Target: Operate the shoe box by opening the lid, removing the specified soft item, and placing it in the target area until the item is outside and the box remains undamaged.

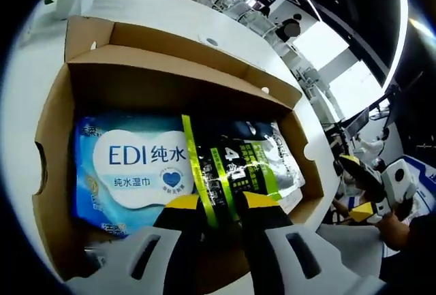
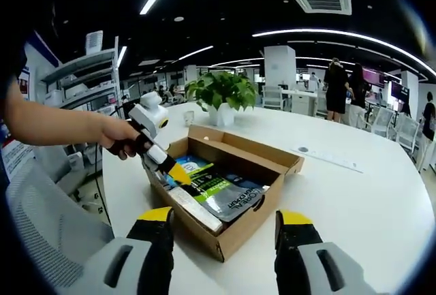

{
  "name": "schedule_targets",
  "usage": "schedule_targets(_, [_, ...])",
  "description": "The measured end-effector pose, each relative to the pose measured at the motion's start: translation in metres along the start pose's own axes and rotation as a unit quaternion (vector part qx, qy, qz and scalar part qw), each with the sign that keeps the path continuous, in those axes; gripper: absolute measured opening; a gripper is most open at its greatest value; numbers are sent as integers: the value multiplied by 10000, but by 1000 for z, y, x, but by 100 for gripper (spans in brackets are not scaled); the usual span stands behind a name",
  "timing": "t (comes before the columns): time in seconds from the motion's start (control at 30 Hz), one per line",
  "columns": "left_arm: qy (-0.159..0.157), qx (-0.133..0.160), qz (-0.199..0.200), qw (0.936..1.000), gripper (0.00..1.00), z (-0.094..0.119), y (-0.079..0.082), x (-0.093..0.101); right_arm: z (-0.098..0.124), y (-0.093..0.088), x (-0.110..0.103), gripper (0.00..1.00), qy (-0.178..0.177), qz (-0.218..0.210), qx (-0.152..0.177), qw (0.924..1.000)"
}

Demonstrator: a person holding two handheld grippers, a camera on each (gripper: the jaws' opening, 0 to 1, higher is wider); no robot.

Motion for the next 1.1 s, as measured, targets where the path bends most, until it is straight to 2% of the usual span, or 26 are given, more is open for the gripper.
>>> schedule_targets(0.23, [-39, 205, 116, 9997, 8, 5, 2, 2, -1, 0, -1, 56, 43, 62, 1, 10000])
schedule_targets(0.5, [-35, 269, 106, 9996, 4, 7, -2, 9, -5, 3, -3, 56, 91, 95, 54, 9999])
schedule_targets(0.77, [32, 579, -76, 9983, 1, 17, 7, 18, -9, 6, -7, 55, 108, 96, 81, 9999])
schedule_targets(1.1, [66, 709, 25, 9975, 0, 27, 11, 25, -17, 9, -12, 55, 155, 170, 112, 9997])
Point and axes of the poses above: the point that each gripper's makers call its tool centre point, and the gripper's own axes: z roughly backward along the fingers, x roughly to its right, y roughly out of its top, the point moved 7 cm from there along z, roughly backward along the fingers, and after that the axes turned 13 degrees about -y, right-handed, at the moved point
